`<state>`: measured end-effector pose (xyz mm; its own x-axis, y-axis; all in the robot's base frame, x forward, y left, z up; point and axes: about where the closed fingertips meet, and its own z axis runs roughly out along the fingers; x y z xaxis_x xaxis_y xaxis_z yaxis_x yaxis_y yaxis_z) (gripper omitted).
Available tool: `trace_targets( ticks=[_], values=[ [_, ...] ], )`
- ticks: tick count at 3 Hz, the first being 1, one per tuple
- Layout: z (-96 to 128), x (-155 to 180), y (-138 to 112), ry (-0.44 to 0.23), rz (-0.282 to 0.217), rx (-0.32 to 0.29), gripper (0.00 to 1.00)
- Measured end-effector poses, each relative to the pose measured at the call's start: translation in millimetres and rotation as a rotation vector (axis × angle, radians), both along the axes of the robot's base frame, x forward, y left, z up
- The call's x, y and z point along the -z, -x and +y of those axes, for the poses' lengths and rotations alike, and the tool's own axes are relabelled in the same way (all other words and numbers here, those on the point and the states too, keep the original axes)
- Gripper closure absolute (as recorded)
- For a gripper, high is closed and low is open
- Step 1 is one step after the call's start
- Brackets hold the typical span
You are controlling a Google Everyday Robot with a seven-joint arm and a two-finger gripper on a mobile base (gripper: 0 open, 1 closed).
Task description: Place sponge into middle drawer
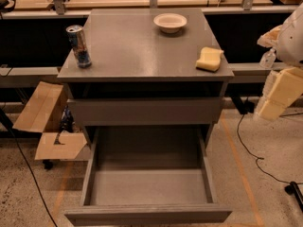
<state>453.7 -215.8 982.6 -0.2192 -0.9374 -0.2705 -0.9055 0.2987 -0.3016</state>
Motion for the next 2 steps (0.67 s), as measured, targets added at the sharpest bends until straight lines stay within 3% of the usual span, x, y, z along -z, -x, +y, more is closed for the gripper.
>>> trace_targets(
  ticks=[2],
  values=[
    [-10.0, 18.6, -84.3, -0.176, -0.135, 0.042, 0.0]
  ],
)
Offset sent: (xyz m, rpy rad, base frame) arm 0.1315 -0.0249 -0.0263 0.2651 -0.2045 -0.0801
